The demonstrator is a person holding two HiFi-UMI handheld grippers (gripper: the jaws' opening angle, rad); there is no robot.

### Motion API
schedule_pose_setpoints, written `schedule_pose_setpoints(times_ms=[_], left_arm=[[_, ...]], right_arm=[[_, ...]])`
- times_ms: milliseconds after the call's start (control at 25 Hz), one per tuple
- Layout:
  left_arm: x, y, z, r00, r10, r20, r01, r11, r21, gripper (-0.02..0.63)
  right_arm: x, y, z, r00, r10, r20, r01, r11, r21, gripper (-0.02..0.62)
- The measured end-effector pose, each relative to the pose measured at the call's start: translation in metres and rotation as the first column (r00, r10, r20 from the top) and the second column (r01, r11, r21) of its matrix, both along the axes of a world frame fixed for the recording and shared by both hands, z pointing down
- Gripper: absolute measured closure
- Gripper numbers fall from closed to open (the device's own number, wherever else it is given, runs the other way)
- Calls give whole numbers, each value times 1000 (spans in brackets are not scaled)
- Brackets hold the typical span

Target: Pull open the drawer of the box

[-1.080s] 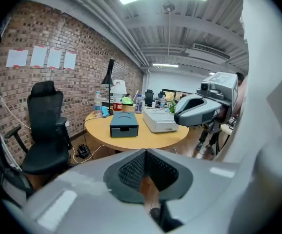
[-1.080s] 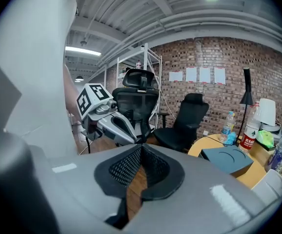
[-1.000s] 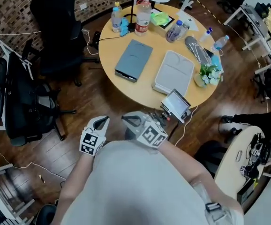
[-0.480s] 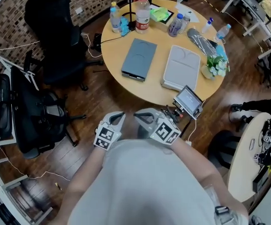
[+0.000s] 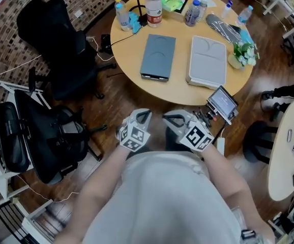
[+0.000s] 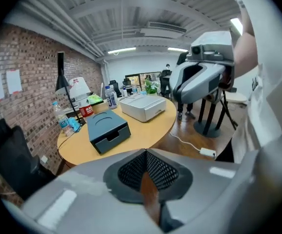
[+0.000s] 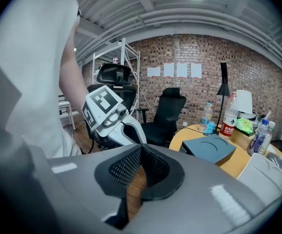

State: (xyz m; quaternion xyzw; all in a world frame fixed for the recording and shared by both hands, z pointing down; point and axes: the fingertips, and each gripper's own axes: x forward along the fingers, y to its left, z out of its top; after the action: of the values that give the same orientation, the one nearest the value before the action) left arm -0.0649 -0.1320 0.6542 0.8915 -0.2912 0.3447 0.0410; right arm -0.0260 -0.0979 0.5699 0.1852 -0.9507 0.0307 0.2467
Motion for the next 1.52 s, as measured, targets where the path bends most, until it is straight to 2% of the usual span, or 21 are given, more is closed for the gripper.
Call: schedule_pose_setpoints(times_ms=[200,320,480,600,760,960,1080,1280,1360,1520], left_arm=[[-2,-45,9,989,23,147,-37,995,92,600],[2,-70,14,969,0,247,-42,986,163,600],[8,-93,23,936,7,352,-91,970,224,600],[16,-110,31,901,32,433,-152,958,244,600],[25,-131,48,841,79,535,-246,937,248,572],[29,-151,65,774,102,625,-311,921,234,533],[31,-156,72,719,108,686,-364,900,240,517],[30,-165,80,654,99,750,-413,878,244,499],[29,-165,85,638,109,763,-429,872,234,492],[30,-168,86,630,108,769,-435,869,235,507]], right_arm=[[9,-13,1,999,12,-33,-11,1000,19,589],[18,-21,0,999,22,-41,-21,1000,22,589],[19,-28,-1,998,56,-17,-56,998,9,589],[21,-32,-2,999,48,-15,-48,999,3,589],[29,-37,0,999,45,6,-45,999,8,589],[48,-44,5,997,78,5,-78,997,-24,589],[56,-46,8,995,95,-2,-95,995,-36,589],[66,-49,13,994,112,-4,-113,992,-54,589],[70,-49,14,993,120,-5,-120,991,-60,589],[76,-52,15,991,130,-7,-131,990,-62,589]])
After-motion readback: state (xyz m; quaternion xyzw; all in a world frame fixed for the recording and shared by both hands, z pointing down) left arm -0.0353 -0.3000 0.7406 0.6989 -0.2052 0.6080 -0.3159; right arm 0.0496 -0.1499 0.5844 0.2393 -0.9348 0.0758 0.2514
